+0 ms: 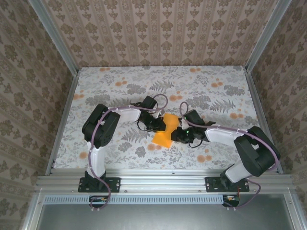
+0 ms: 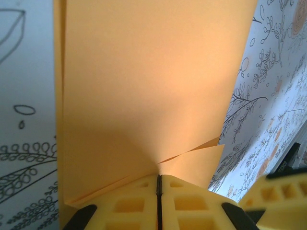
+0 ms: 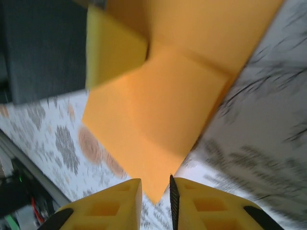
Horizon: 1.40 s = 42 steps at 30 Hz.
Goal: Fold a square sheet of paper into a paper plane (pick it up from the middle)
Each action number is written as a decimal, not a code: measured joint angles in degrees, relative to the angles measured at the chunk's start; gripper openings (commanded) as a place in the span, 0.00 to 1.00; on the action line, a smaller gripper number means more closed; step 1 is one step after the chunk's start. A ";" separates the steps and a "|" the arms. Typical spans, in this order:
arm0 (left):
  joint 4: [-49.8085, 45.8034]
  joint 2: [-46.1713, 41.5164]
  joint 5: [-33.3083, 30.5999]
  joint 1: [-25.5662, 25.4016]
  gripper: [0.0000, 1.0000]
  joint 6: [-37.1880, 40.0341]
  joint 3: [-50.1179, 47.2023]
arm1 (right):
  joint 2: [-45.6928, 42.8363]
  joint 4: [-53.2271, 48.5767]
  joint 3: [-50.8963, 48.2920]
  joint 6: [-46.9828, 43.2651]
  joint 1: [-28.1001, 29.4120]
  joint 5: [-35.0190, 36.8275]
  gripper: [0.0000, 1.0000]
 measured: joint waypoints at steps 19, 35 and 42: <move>-1.51 -1.20 -1.29 0.00 0.14 -0.04 -0.22 | 8.50 -0.68 8.74 -0.52 -4.35 4.52 0.43; -8.02 -6.56 -4.39 -0.04 0.21 1.27 1.22 | 9.05 -1.70 9.33 -0.87 -4.46 4.46 0.49; -8.50 -6.56 -4.79 -0.50 0.20 2.19 0.13 | 5.29 -1.14 7.19 -0.07 -4.46 3.28 0.53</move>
